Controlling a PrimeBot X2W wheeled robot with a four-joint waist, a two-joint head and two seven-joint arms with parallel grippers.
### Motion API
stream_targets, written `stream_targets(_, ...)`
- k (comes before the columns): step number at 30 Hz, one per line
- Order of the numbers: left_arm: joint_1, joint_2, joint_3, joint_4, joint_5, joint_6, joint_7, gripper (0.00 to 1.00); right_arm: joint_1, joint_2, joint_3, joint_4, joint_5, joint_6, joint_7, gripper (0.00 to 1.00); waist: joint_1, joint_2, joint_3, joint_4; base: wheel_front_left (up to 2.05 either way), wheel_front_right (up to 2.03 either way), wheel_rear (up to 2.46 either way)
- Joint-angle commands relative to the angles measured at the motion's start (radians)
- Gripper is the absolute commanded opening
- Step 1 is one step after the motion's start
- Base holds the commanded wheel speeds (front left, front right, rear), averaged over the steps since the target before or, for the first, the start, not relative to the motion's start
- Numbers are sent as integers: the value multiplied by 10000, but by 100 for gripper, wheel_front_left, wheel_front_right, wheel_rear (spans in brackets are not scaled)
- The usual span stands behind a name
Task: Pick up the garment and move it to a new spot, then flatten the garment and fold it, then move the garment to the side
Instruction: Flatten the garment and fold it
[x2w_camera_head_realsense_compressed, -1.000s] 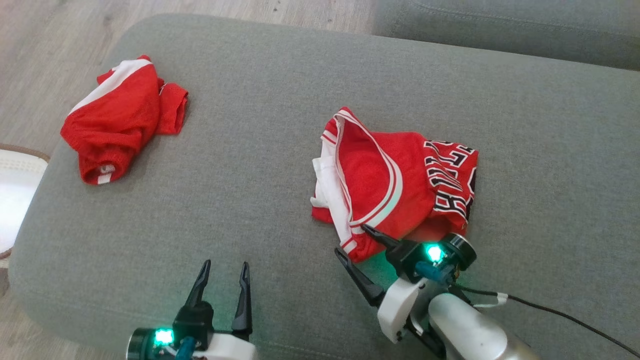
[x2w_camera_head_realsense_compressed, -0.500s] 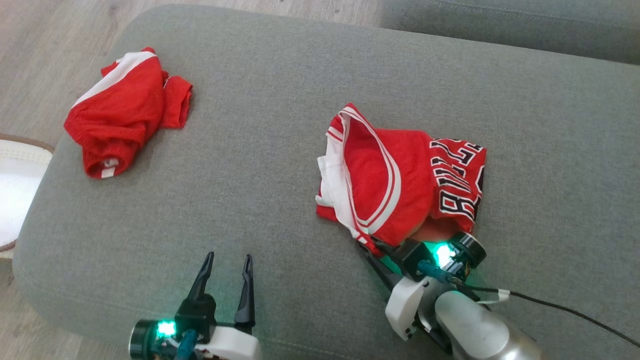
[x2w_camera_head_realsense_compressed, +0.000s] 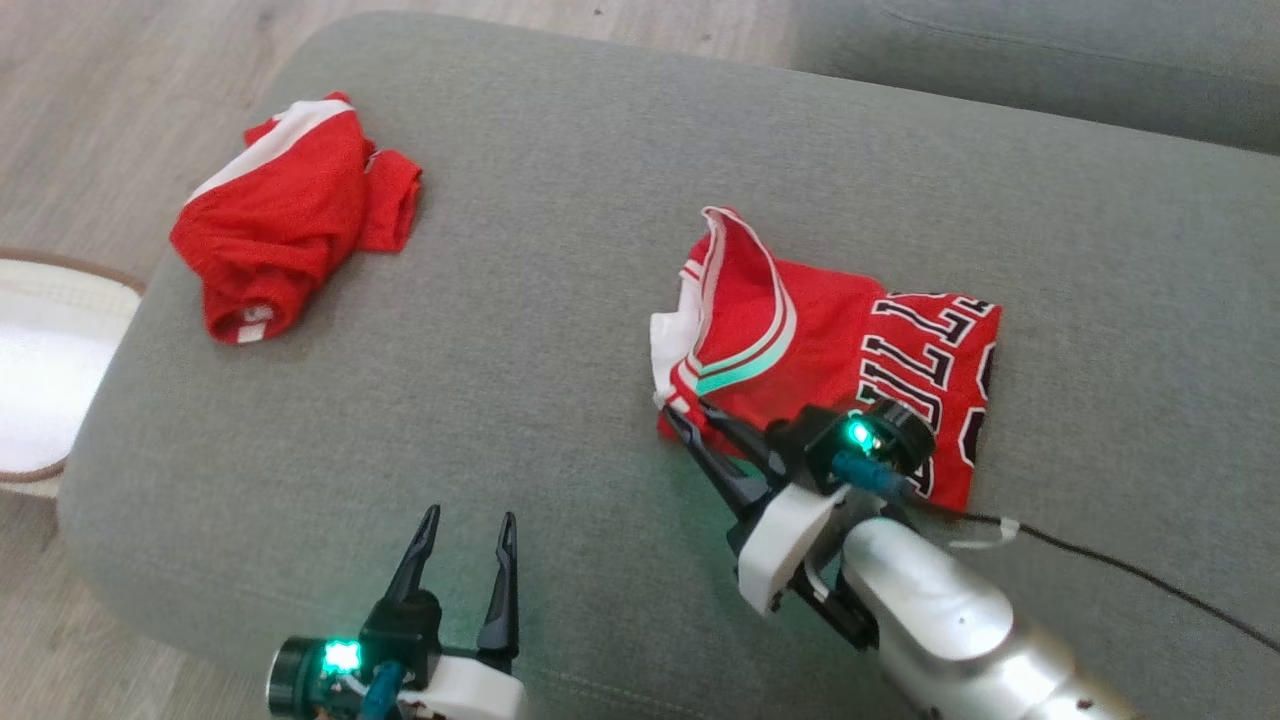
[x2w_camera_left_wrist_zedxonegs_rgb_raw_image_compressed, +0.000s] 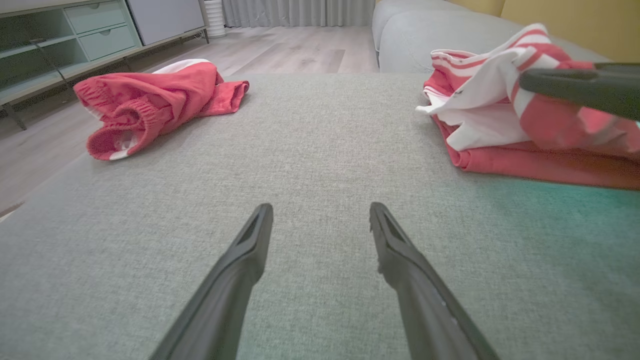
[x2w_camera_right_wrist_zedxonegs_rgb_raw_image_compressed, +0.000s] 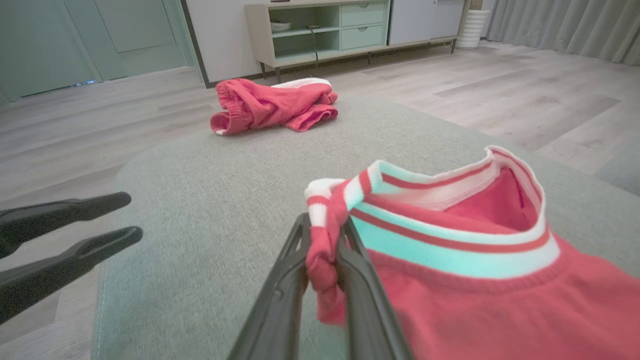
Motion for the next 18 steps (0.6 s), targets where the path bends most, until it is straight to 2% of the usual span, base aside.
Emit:
stream_targets(1,-343,26,205,-221,58,8,-51,100,-372,162,152,-84,327,-6,-38,4,0,0,-35,188,0,0,0)
stream_targets(2,-335,26,207,-193,63,15,-51,100,-398,162,206,64,562,-6,-27,60,0,0,-41,239,0,0,0)
stream_targets(3,-325,26,217,-163,60,20,-51,100,-426,162,354,200,774,-6,37,100,0,0,-50,269,0,0,0)
stream_targets(6,-315,26,311,-128,70,40,-51,100,-535,162,867,231,1405,-6,20,100,0,0,-53,229,0,0,0)
stream_targets(11,-327,26,542,-153,129,81,-51,100,-647,162,1022,281,1827,-6,-24,100,0,0,-143,-117,0,0,0)
stream_targets(14,-366,26,652,-270,165,99,-51,100,-640,162,122,83,1540,-6,-32,100,0,0,-197,-494,0,0,0)
stream_targets(18,-463,26,757,-450,256,124,-51,100,-219,162,-1776,-214,346,-6,-35,100,0,0,-248,-1073,0,0,0)
